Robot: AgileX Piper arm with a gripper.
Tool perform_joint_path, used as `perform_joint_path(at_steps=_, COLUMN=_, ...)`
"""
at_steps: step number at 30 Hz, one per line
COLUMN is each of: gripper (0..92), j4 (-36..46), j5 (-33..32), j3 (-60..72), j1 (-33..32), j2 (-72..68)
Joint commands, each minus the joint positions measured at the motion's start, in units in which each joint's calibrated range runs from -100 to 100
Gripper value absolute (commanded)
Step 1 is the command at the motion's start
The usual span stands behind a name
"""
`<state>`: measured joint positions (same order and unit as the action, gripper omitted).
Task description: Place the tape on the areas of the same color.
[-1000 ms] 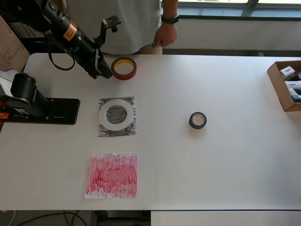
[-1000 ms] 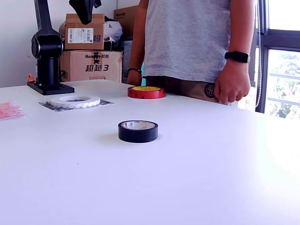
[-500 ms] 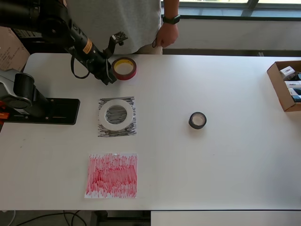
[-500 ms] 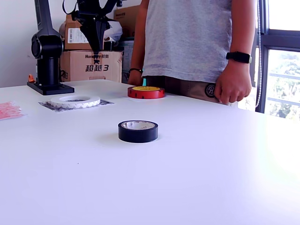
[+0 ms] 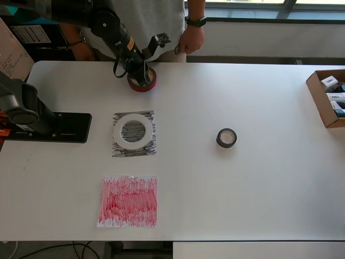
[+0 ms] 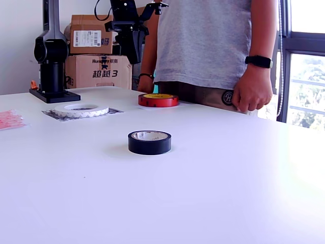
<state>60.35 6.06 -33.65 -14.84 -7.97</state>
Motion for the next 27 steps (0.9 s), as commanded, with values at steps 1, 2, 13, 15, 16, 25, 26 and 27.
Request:
perform_joint_path(at_steps=1, gripper=15.6, j4=0.7, j5=-3.2, j3=0.3, j1=-1.3, j2=-0.8)
perform_joint_path(at_steps=2, gripper=18.6, j4=0.6, j5=-3.2, j3=0.3, j1=-1.7, j2=-1.2)
perform_joint_path(at_steps=13, gripper=32.9, j4=-6.1, j5=-4.2, j3=-1.6, j1=-3.4, j2=-7.4)
perform_joint_path(at_steps=15, gripper=34.8, j4=-8.0, j5=-4.3, j3=-1.6, j1=-3.7, j2=-8.8)
perform_joint_path(at_steps=16, gripper=35.9, j4=-9.0, j5=-4.3, j3=-1.7, j1=-3.8, j2=-9.4)
perform_joint_path(at_steps=25, gripper=45.1, j4=-13.5, j5=-6.3, j3=-1.6, j1=-6.4, j2=-13.5)
perform_joint_path(at_steps=26, gripper=45.3, j4=-13.5, j5=-6.8, j3=-1.6, j1=-7.0, j2=-13.8)
perform_joint_path(at_steps=27, gripper=45.3, j4=-13.6, j5=-7.6, j3=-1.6, j1=-7.4, j2=-14.0)
